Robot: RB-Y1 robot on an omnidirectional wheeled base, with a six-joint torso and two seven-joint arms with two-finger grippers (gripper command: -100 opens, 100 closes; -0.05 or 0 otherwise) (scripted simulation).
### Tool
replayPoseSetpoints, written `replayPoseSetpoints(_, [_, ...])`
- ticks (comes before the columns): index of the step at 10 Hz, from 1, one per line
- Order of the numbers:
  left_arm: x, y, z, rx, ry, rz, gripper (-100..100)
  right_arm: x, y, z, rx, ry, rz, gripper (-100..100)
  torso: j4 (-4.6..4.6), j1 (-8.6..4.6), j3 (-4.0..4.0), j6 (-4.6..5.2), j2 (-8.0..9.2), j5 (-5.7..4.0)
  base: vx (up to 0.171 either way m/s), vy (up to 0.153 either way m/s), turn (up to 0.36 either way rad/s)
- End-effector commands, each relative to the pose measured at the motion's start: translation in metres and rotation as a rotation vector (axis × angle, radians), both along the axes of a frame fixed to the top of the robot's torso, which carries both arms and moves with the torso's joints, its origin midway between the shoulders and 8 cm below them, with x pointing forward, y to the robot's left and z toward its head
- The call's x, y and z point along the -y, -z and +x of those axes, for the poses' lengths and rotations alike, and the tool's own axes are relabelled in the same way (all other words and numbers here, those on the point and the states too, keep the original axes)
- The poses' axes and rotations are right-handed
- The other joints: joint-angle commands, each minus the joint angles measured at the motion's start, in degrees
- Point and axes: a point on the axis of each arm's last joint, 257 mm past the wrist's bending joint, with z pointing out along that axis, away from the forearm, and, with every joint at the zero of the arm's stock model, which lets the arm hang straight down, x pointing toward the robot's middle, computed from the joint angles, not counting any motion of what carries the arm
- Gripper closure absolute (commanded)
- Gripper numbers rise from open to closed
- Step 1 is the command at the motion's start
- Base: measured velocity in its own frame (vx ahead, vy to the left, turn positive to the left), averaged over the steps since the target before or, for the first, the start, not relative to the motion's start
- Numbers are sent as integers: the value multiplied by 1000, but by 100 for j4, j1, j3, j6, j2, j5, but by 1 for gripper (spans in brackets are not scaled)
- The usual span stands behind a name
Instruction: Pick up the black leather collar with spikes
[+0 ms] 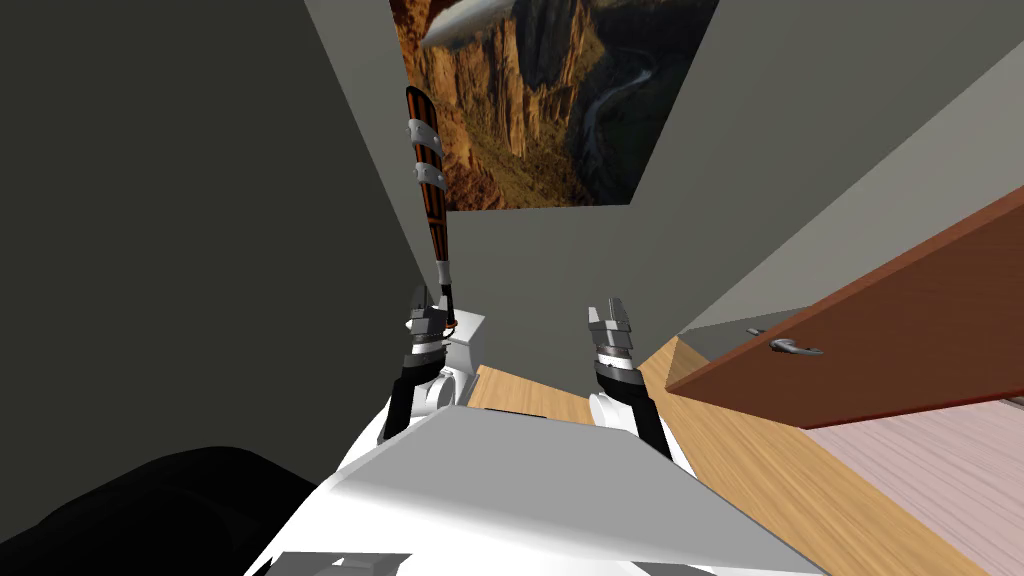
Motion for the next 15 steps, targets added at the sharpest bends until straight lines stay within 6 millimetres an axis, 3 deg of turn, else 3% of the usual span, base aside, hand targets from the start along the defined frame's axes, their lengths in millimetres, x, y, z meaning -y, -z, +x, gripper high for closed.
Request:
replayPoseSetpoints(1, [4, 3, 3, -13, 20, 37, -100, 0, 0, 0, 0, 0, 0, 0, 0, 0, 0, 0, 0, 0, -2, 10, 20])
replayPoseSetpoints(7, [6, 43, 24, -125, 78, 154, -100, 0, 0, 0, 0, 0, 0, 0, 2, 28, 5, -1, 8, 7, -15, 46, 50])
replayPoseSetpoints(15, [-33, 127, 50, -315, 66, 167, -100, 0, 0, 0, 0, 0, 0, 0, 2, 28, 5, 1, 9, 8, -25, 84, 79])
